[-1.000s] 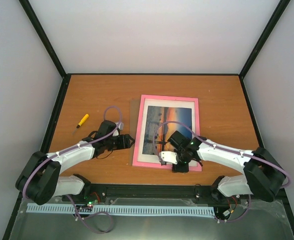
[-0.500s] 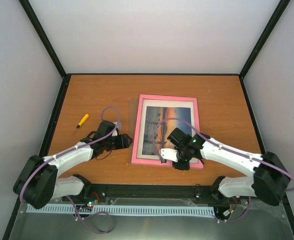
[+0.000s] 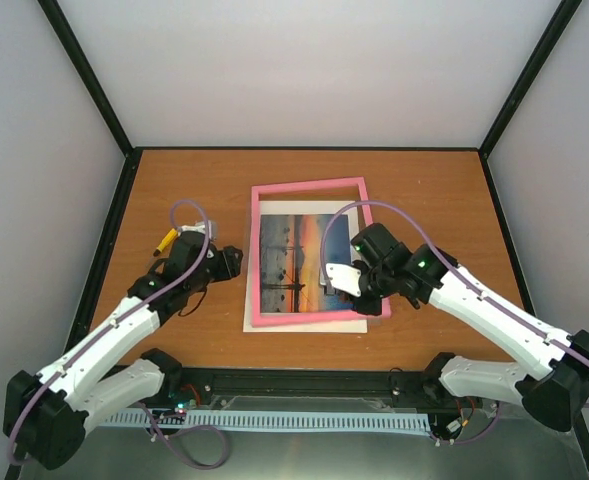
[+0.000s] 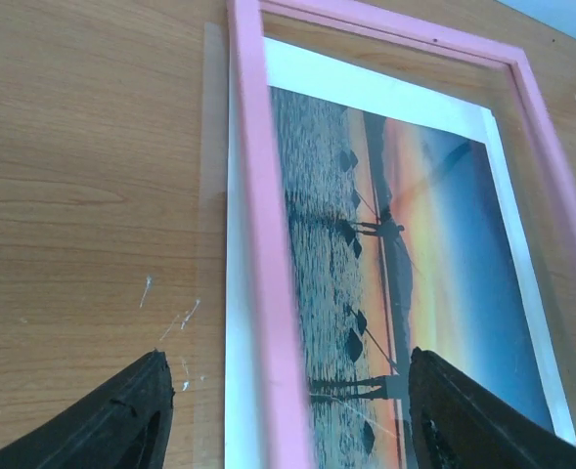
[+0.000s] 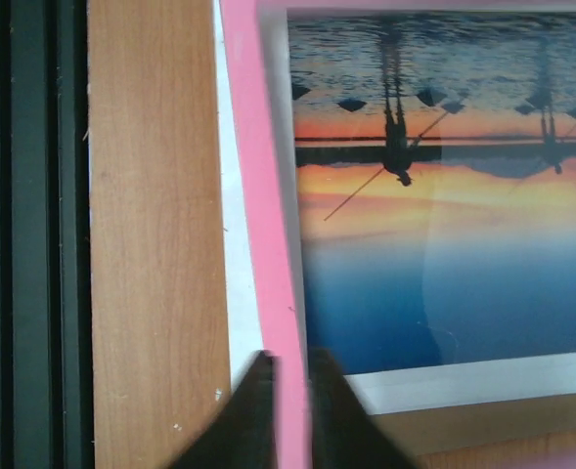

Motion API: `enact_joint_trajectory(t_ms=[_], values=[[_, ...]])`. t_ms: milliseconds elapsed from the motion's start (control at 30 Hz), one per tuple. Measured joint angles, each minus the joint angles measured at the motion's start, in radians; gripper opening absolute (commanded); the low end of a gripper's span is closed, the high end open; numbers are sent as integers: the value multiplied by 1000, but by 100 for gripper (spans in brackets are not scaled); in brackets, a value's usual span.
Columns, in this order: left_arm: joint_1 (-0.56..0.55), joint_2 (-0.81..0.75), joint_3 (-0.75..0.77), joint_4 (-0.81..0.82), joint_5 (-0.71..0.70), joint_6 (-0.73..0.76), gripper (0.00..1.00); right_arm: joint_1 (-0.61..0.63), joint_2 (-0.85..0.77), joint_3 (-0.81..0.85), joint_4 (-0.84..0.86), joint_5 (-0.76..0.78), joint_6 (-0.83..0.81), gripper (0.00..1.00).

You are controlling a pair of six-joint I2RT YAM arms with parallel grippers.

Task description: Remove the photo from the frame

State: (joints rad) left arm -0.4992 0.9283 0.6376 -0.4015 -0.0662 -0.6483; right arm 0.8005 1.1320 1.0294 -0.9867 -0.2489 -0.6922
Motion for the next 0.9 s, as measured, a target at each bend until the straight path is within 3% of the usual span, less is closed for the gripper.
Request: enact_joint_trajectory(t_ms=[233, 333, 567, 900], values=[[0, -34, -84, 27, 36, -29, 64, -120, 0, -34, 53, -41, -9, 4], [0, -7, -119, 40, 68, -42, 64, -163, 0, -64, 70, -49, -29, 24], [0, 96, -138, 118, 145, -55, 65, -189, 53, -187, 176, 68, -6, 50], [0, 258, -136, 233, 217, -72, 67, -453, 282, -101, 399, 217, 220, 56]])
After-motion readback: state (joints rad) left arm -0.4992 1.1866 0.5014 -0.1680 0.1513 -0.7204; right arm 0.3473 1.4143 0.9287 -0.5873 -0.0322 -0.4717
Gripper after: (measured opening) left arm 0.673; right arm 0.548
